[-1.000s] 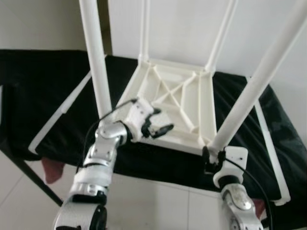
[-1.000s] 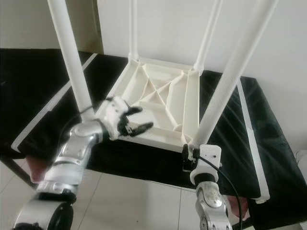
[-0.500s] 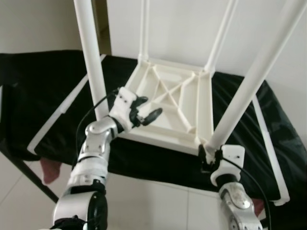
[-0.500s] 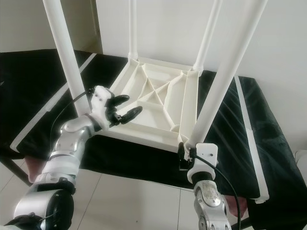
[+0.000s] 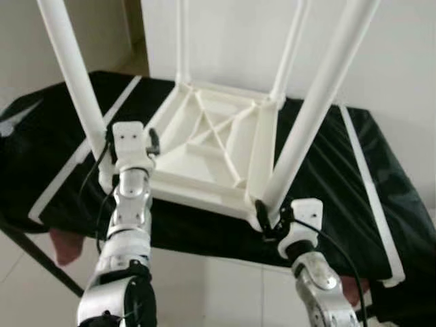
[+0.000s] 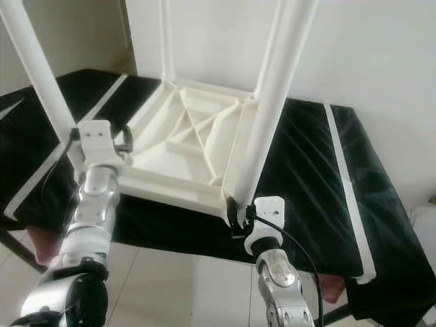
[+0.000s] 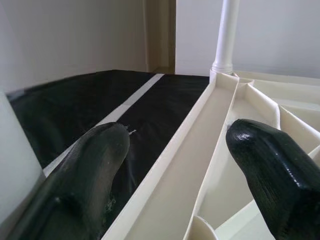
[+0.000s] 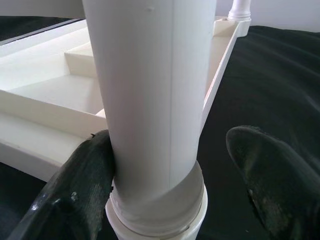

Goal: Building children table

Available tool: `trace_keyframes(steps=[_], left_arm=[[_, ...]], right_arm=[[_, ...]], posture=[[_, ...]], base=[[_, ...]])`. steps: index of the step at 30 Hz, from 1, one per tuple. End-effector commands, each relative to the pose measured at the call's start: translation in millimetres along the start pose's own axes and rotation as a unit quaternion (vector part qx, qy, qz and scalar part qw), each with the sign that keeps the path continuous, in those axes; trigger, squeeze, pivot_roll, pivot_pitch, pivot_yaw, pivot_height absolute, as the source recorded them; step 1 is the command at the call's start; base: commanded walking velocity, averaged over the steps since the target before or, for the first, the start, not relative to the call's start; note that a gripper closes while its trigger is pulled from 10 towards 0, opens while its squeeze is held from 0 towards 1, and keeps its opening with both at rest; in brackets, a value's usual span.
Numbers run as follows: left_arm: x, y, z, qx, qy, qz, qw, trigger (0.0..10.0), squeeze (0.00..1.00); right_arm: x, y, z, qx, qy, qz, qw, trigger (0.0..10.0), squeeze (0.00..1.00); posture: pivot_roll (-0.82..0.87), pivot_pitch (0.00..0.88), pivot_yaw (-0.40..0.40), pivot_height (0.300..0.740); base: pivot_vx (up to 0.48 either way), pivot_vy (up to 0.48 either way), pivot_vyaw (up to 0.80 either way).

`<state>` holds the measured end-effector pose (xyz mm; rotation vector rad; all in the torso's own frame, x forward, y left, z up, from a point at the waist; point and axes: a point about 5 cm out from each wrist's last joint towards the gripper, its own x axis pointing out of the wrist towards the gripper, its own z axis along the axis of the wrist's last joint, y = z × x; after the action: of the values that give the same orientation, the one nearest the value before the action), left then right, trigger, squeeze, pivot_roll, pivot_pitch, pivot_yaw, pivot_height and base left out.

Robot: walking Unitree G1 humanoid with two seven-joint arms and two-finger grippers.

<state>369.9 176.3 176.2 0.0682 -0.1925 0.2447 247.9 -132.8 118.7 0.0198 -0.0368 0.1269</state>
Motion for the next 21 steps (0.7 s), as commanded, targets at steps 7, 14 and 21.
trace_keyframes(steps=[7,14,21], left_arm=[[-5.3,37.1,-5.5,0.031,-0.015,0.189,0.981,10.0,0.00],[-6.3,44.5,-6.1,0.035,-0.015,0.190,0.981,10.0,0.00],[-4.5,63.2,-7.4,0.058,-0.014,0.214,0.975,10.0,0.00]], right_arm=[[0.1,-30.5,1.5,-0.015,-0.003,-0.063,0.998,10.0,0.00],[17.1,-35.6,4.0,-0.015,-0.009,-0.052,0.998,10.0,0.00],[38.5,-45.3,7.2,-0.030,-0.011,-0.023,0.999,10.0,0.00]], posture=[[0.04,0.028,-0.046,0.740],[0.04,0.031,-0.035,0.740],[0.04,0.031,-0.039,0.740]], base=[[0.000,0.000,0.00],[0.000,0.000,0.00],[0.000,0.000,0.00]])
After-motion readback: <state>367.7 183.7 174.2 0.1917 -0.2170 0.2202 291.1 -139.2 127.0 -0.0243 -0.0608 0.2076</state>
